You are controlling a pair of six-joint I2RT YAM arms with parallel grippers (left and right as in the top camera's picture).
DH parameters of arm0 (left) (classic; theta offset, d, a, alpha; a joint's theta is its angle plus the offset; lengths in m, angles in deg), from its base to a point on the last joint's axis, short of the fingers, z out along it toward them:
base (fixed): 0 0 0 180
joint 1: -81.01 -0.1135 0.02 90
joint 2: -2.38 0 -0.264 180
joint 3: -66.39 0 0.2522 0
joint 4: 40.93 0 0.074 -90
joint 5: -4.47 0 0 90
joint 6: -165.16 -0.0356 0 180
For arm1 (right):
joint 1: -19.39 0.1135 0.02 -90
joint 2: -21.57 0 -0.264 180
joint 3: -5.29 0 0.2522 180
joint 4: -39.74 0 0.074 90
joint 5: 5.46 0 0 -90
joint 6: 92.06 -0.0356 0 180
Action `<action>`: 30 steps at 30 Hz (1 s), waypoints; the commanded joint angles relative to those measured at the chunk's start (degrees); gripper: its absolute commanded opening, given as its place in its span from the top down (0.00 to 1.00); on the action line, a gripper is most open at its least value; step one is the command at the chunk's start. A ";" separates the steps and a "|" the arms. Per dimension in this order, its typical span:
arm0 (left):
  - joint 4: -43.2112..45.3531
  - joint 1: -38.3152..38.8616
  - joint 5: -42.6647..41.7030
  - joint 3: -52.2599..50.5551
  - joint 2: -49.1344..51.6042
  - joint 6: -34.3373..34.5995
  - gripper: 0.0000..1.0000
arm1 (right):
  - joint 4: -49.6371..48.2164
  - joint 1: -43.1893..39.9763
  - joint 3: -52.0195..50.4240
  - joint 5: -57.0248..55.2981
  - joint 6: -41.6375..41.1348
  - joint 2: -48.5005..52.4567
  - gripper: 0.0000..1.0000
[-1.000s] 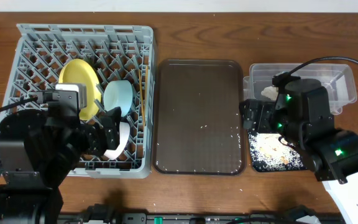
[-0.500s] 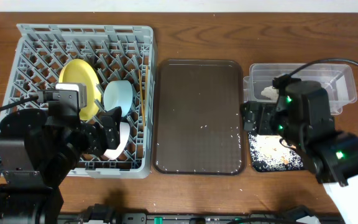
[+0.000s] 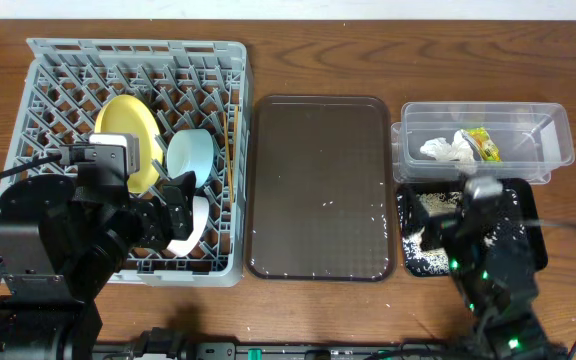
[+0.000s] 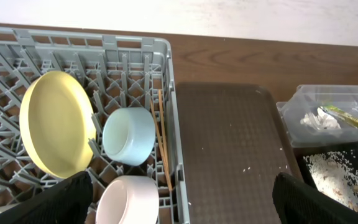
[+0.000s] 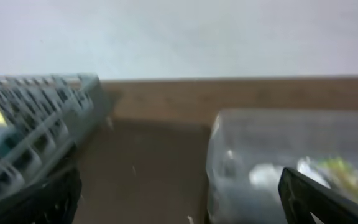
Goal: Sort waste into correct bins and load items into the dishwasher
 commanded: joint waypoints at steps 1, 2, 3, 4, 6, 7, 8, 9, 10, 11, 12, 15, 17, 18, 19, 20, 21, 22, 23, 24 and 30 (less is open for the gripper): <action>-0.17 -0.11 -0.72 0.61 0.07 0.09 0.07 | -0.76 -2.78 -5.79 -1.25 1.73 -8.04 0.01; -0.17 -0.11 -0.72 0.61 0.07 0.09 0.07 | -0.66 -3.72 -7.32 -1.22 1.70 -10.58 0.01; -0.17 -0.11 -0.72 0.61 0.07 0.09 0.07 | -0.52 -4.66 -8.63 -1.22 1.57 -13.00 0.01; -0.17 -0.11 -0.72 0.61 0.07 0.09 0.07 | -0.52 -5.51 -9.68 -1.25 1.55 -15.08 0.01; -0.17 -0.11 -0.72 0.61 0.07 0.09 0.07 | -0.28 -7.19 -11.43 -1.27 1.57 -18.80 0.01; -0.17 -0.11 -0.72 0.61 0.07 0.09 0.07 | 0.02 -8.07 -12.15 -1.25 1.57 -20.33 0.01; -0.17 -0.11 -0.72 0.61 0.07 0.09 0.07 | 0.33 -9.07 -12.92 -1.25 1.55 -21.77 0.01; -0.17 -0.11 -0.72 0.61 0.07 0.09 0.07 | 0.33 -10.03 -13.81 -1.22 1.55 -23.06 0.01; -0.17 -0.11 -0.72 0.61 0.07 0.09 0.07 | 0.31 -10.75 -14.67 -1.22 1.55 -24.17 0.01; -0.17 -0.11 -0.72 0.61 0.07 0.09 0.07 | 0.15 -11.76 -16.39 -1.22 1.53 -26.21 0.01; -0.17 -0.11 -0.72 0.61 0.07 0.09 0.07 | -1.07 -12.07 -17.42 -1.22 1.53 -25.94 0.01; -0.17 -0.11 -0.72 0.61 0.07 0.09 0.07 | 0.00 -12.59 -17.99 -1.25 1.55 -26.01 0.01; -0.17 -0.11 -0.72 0.61 0.07 0.09 0.07 | 0.11 -12.59 -18.01 -1.25 1.55 -26.01 0.01; -0.17 -0.11 -0.72 0.61 0.07 0.09 0.07 | 0.15 -12.57 -18.01 -1.22 1.55 -26.01 0.01; -0.17 -0.11 -0.72 0.61 0.07 0.09 0.07 | 0.55 -12.59 -18.01 -1.22 1.55 -26.01 0.01; -0.17 -0.11 -0.70 0.61 0.07 0.09 0.07 | 0.81 -12.57 -18.01 -1.22 1.55 -26.01 0.01; -0.17 -0.11 -0.72 0.61 0.07 0.09 0.07 | 1.07 -12.57 -17.99 -1.20 1.55 -25.99 0.01; -0.17 -0.11 -0.72 0.61 0.07 0.09 0.07 | 1.05 -12.55 -17.99 -1.22 1.55 -25.97 0.01; -0.17 -0.11 -0.72 0.61 0.07 0.09 0.07 | 1.07 -12.55 -17.99 -1.20 1.55 -25.97 0.01; -0.17 -0.11 -0.72 0.61 0.07 0.09 0.07 | 1.07 -12.55 -17.99 -1.22 1.55 -25.97 0.01; -0.17 -0.11 -0.72 0.61 0.07 0.09 0.07 | 1.07 -12.55 -17.99 -1.22 1.55 -25.97 0.01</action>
